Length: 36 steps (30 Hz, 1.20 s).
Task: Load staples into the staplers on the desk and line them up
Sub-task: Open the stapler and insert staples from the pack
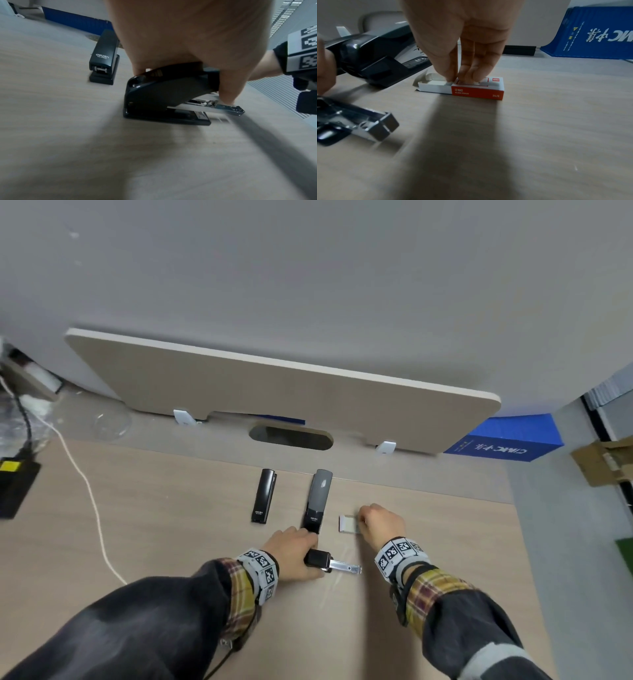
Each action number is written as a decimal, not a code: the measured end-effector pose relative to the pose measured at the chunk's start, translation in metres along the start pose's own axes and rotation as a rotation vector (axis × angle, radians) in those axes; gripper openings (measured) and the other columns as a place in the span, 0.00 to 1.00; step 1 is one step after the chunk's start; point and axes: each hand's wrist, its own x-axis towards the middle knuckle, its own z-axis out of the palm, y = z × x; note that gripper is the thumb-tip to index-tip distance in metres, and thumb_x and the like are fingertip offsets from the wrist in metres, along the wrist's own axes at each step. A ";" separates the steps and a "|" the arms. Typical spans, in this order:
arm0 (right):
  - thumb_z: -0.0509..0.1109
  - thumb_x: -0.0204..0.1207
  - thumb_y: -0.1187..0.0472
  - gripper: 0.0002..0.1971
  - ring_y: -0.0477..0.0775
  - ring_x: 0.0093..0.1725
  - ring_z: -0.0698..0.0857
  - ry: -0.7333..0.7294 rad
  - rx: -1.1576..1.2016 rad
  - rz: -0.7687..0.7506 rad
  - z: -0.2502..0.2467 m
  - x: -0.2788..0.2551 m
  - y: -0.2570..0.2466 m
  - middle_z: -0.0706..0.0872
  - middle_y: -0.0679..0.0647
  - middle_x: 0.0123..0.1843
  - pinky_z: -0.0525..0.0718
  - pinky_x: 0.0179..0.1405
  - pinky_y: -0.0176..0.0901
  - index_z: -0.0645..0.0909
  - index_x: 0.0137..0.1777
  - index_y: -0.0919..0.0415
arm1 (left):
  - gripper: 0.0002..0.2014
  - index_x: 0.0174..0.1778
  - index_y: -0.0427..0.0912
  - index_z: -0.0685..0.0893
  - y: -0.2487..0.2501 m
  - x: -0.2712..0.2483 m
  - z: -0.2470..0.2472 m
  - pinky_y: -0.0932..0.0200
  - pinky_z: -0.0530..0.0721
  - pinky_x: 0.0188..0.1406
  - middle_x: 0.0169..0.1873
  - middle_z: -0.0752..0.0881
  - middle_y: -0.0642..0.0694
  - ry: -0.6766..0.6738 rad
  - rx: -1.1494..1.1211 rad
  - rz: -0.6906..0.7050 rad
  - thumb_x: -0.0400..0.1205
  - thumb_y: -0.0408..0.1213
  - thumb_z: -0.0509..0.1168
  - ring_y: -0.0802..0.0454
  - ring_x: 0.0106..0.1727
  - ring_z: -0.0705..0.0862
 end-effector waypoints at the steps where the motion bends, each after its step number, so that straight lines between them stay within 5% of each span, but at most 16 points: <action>1: 0.61 0.77 0.57 0.07 0.63 0.47 0.85 -0.007 -0.004 -0.004 0.001 0.001 0.000 0.85 0.55 0.49 0.81 0.42 0.47 0.79 0.47 0.55 | 0.23 0.50 0.49 0.75 0.000 0.001 0.001 0.50 0.75 0.50 0.50 0.81 0.48 0.010 -0.006 -0.008 0.71 0.63 0.65 0.45 0.52 0.77; 13: 0.62 0.77 0.57 0.08 0.64 0.51 0.84 -0.078 -0.052 -0.049 -0.001 0.005 0.000 0.83 0.56 0.53 0.81 0.47 0.48 0.79 0.53 0.56 | 0.24 0.50 0.50 0.77 -0.001 0.004 0.005 0.50 0.78 0.53 0.51 0.81 0.49 0.008 -0.020 -0.006 0.70 0.66 0.65 0.45 0.54 0.78; 20: 0.61 0.76 0.61 0.08 0.64 0.47 0.84 -0.071 -0.016 -0.083 0.004 0.007 -0.006 0.80 0.53 0.52 0.79 0.40 0.47 0.78 0.51 0.50 | 0.23 0.49 0.51 0.77 -0.001 0.003 0.006 0.50 0.76 0.53 0.52 0.81 0.49 0.005 -0.036 -0.010 0.70 0.66 0.65 0.45 0.54 0.78; 36: 0.63 0.77 0.52 0.11 0.61 0.48 0.85 0.041 0.054 0.130 0.003 -0.003 -0.005 0.79 0.54 0.52 0.79 0.40 0.45 0.78 0.54 0.55 | 0.24 0.49 0.50 0.76 -0.002 0.002 0.006 0.51 0.75 0.49 0.52 0.82 0.49 0.010 -0.045 -0.007 0.70 0.66 0.65 0.46 0.54 0.78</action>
